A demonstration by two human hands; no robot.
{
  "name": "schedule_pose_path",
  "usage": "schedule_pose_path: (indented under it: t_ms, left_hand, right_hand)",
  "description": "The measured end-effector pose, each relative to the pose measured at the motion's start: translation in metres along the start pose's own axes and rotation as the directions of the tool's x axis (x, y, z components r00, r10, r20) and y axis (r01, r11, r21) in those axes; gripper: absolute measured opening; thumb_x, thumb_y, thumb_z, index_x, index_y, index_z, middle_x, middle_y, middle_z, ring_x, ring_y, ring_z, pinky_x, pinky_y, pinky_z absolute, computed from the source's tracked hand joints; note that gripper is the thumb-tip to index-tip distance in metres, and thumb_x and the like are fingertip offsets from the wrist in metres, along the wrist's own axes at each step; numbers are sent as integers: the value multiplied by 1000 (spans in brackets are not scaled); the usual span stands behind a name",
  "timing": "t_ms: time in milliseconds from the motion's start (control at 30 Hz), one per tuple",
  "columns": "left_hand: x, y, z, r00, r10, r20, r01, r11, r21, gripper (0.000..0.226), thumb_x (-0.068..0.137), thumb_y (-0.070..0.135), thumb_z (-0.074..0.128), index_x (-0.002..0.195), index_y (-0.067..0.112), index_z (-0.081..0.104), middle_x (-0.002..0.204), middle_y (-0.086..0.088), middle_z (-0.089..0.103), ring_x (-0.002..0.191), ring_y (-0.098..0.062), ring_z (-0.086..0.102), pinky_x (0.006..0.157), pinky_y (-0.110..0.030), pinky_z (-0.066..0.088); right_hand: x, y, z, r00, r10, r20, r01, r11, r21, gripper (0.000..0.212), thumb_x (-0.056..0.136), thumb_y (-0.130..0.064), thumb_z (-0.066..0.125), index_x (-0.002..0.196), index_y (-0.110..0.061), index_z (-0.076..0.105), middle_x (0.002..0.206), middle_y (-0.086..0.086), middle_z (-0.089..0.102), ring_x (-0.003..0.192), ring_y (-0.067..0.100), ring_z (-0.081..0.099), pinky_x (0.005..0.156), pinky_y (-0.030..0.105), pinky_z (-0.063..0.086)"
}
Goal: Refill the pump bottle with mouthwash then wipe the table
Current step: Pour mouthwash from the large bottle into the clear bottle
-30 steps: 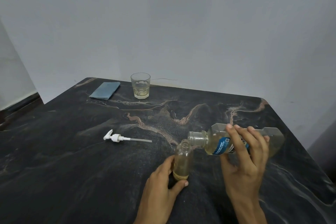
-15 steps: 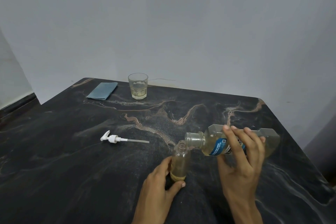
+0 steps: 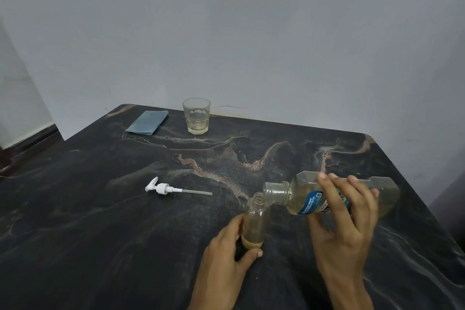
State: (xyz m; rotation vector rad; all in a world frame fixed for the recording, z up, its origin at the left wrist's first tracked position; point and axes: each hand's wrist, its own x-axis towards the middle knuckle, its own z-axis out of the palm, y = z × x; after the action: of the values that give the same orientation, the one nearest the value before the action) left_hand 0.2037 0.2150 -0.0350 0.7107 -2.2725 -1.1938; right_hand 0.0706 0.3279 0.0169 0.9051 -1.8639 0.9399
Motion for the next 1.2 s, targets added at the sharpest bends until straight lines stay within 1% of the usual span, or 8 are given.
schedule_pose_path:
  t_ms: [267,400,500,633,900,1100,1200]
  left_hand:
    - [1,-2,1,1000,3,-1,-3,1000,6,60,74,29,77,126,37,47,115,15,63,109,3,58,97,-28,46]
    - [1,-4,1,1000,2,6,-2,1000,-26,59,73,25,78,123,36,49,114,15,64,107,3,59,96,-30,47]
    - [2,-5,1,1000,-8,5,8,1000,-30,60,72,24,79,122,38,49,114,16,65,107,5,59,96,-30,48]
    - [3,-5,1,1000,-20,4,20,999,-49,61,70,24,80,121,37,50,114,15,65,107,2,60,97,-32,47]
    - [4,-6,1,1000,-13,5,14,998,-59,61,69,21,81,121,35,52,110,16,66,105,6,60,96,-29,48]
    - [3,-5,1,1000,-16,3,16,998,-65,62,69,21,81,121,35,52,112,17,65,106,6,60,97,-26,47]
    - [3,-4,1,1000,-16,4,16,997,-70,62,69,20,81,123,32,52,113,15,66,106,6,60,98,-25,47]
  right_hand:
    - [0,0,1,1000,-2,-8,2,1000,5,86,52,13,84,125,-18,48,120,2,47,118,28,42,119,32,11]
    - [-1,-2,1,1000,-7,-15,7,1000,-1,84,53,14,84,124,-18,49,120,2,48,118,28,43,118,33,13]
    - [-1,-1,2,1000,-1,-16,1,1000,0,87,52,17,83,124,-18,49,119,1,49,118,28,44,118,34,13]
    - [-1,-1,0,1000,0,-2,0,1000,-3,90,50,17,84,125,-19,49,120,2,49,118,28,43,118,33,13]
    - [1,-5,-1,1000,14,15,-14,1000,2,92,49,16,85,125,-19,47,120,1,47,118,27,42,118,31,12]
    - [0,-6,-1,1000,18,16,-18,1000,1,91,49,15,85,124,-19,47,120,1,47,118,27,42,118,32,12]
    - [1,-5,-1,1000,15,15,-15,1000,2,91,49,15,85,124,-19,47,120,1,47,118,27,42,118,31,11]
